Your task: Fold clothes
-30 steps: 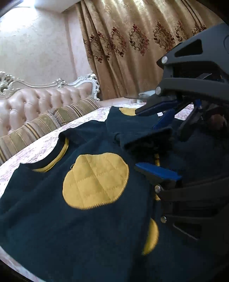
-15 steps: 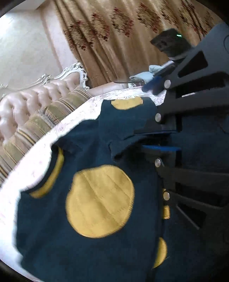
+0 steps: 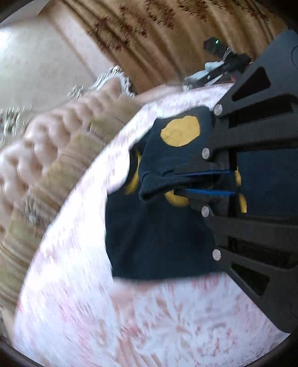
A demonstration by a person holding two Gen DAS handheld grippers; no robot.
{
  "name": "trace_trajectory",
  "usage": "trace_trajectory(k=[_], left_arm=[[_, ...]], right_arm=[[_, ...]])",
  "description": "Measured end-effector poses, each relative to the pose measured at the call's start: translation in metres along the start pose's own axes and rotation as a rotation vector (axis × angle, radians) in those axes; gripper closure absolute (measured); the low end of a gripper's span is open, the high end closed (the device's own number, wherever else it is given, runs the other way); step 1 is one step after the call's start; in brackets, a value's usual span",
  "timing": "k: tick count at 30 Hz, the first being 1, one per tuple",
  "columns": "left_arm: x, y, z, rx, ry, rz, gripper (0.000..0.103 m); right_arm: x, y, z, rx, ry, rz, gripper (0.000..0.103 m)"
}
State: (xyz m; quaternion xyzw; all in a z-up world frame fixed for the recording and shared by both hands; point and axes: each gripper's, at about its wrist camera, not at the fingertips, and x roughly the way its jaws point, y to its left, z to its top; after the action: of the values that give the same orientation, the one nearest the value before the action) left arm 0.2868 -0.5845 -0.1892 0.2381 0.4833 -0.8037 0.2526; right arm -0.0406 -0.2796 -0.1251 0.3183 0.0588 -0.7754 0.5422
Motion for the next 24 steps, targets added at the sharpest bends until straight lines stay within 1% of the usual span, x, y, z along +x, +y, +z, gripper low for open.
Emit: trace_trajectory(k=[3, 5, 9, 13, 16, 17, 18, 19, 21, 24], left_arm=[[0.004, 0.011, -0.009, -0.003, -0.001, 0.0, 0.092], [0.004, 0.011, -0.01, 0.001, -0.008, -0.008, 0.092], [0.001, 0.004, -0.007, 0.025, -0.034, -0.03, 0.092], [0.011, 0.004, -0.008, 0.101, -0.027, 0.072, 0.091], [0.015, 0.0, -0.012, 0.172, -0.033, 0.145, 0.089], [0.015, -0.002, -0.013, 0.199, -0.035, 0.169, 0.085], [0.016, -0.005, -0.015, 0.223, -0.039, 0.196, 0.084], [0.016, -0.007, -0.016, 0.246, -0.043, 0.224, 0.082], [0.017, -0.011, -0.018, 0.281, -0.048, 0.267, 0.081], [0.021, -0.016, -0.021, 0.319, -0.051, 0.319, 0.08]], right_arm=[[0.014, 0.01, -0.007, -0.041, 0.051, 0.008, 0.045], [0.023, 0.017, -0.011, -0.068, 0.086, 0.013, 0.045], [0.024, 0.037, -0.018, -0.16, 0.09, 0.043, 0.045], [0.032, 0.053, -0.026, -0.233, 0.109, 0.022, 0.045], [0.029, 0.059, -0.027, -0.25, 0.079, 0.011, 0.045], [0.027, 0.062, -0.024, -0.256, 0.057, -0.001, 0.045], [0.024, 0.066, -0.022, -0.262, 0.034, -0.014, 0.045], [0.023, 0.069, -0.02, -0.263, 0.024, -0.021, 0.045], [0.025, 0.078, -0.014, -0.271, 0.017, -0.039, 0.045], [0.04, 0.094, -0.009, -0.288, 0.055, -0.012, 0.045]])
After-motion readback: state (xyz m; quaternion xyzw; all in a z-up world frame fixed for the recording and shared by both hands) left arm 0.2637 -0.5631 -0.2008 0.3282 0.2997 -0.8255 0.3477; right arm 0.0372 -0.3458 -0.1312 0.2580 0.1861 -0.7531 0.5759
